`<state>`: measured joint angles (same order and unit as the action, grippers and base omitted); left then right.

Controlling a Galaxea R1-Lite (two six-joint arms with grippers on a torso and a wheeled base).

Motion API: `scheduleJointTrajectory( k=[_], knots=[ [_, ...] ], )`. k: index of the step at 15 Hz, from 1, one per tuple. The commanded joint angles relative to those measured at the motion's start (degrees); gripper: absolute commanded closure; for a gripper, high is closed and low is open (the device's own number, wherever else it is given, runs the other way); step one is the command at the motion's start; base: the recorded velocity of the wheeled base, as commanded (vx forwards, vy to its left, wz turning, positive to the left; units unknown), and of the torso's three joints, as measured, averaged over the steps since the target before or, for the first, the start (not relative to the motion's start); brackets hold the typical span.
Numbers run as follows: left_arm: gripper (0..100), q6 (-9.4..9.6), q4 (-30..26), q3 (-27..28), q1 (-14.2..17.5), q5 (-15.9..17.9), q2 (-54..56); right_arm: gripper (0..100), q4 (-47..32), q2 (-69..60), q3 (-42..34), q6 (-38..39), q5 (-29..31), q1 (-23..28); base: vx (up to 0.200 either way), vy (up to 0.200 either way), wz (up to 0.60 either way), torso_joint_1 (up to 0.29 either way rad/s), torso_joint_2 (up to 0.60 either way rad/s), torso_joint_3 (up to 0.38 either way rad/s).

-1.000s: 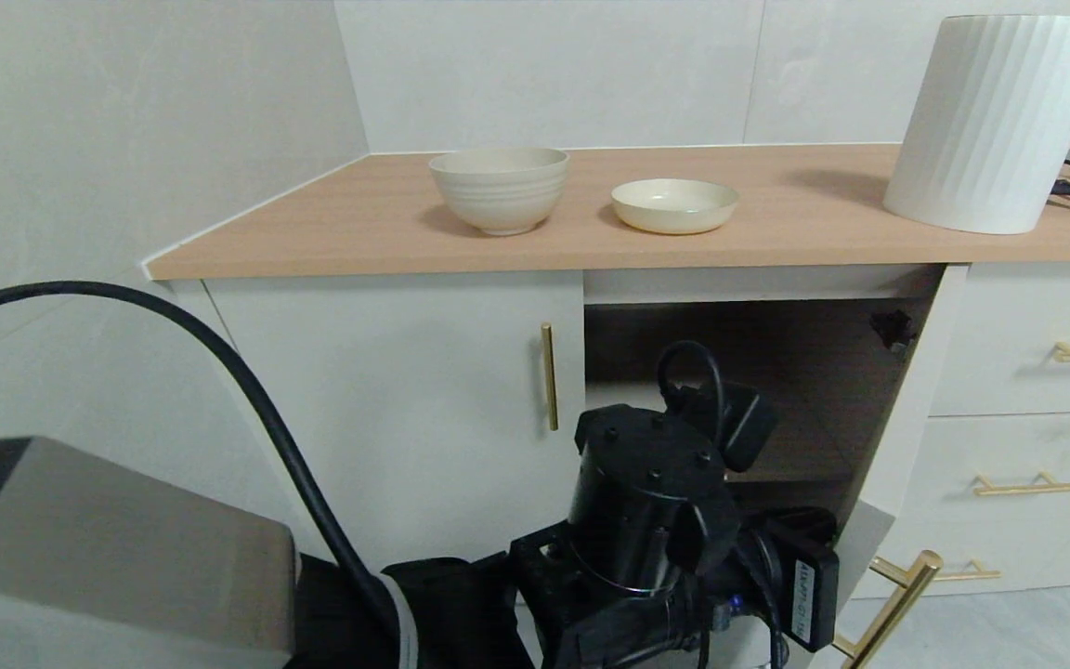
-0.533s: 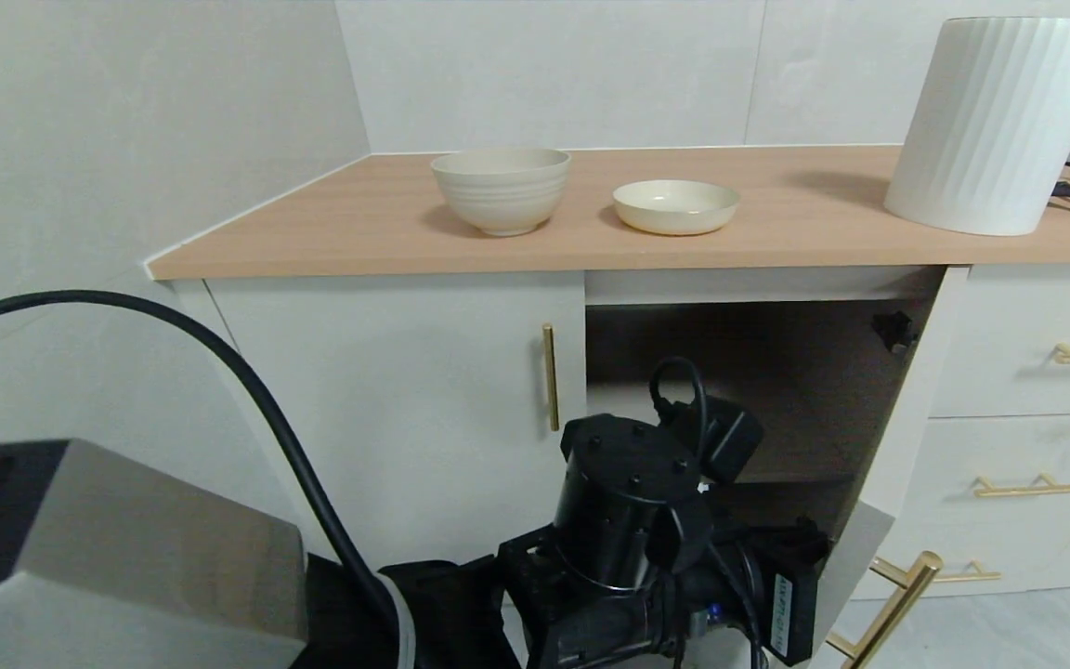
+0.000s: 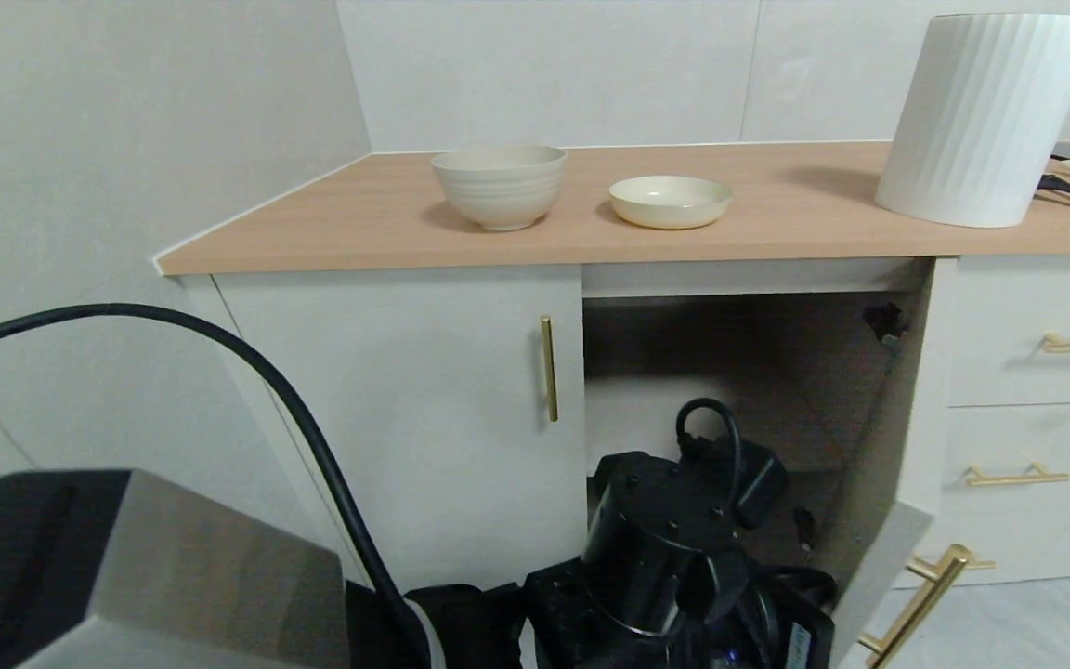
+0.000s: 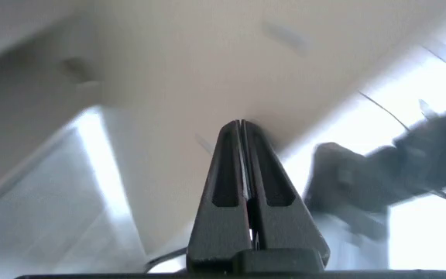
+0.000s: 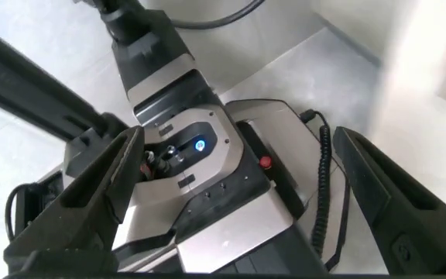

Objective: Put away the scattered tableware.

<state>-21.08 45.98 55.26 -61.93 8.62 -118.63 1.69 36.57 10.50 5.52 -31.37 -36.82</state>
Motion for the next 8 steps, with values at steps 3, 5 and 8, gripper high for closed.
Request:
scheduleJointTrajectory(
  k=[3,5,8],
  knots=[
    [100,-0.28,-0.9,4.8,0.4,-1.2,-3.0,0,-0.4,-2.6,-0.7,0.0,-0.1,0.2,-0.067,0.000,0.00,-0.001,0.00,0.001],
    [100,-0.37,-8.5,11.0,0.0,-0.7,-3.5,0,-2.0,-4.5,-0.7,0.0,-0.2,0.2,0.000,0.000,0.00,0.000,0.00,0.000],
    [100,-0.37,-9.9,12.9,-2.5,-1.1,-1.4,0,-3.7,-5.7,-0.3,0.0,-0.5,-0.2,0.000,0.000,0.00,0.000,0.00,0.000]
  ],
)
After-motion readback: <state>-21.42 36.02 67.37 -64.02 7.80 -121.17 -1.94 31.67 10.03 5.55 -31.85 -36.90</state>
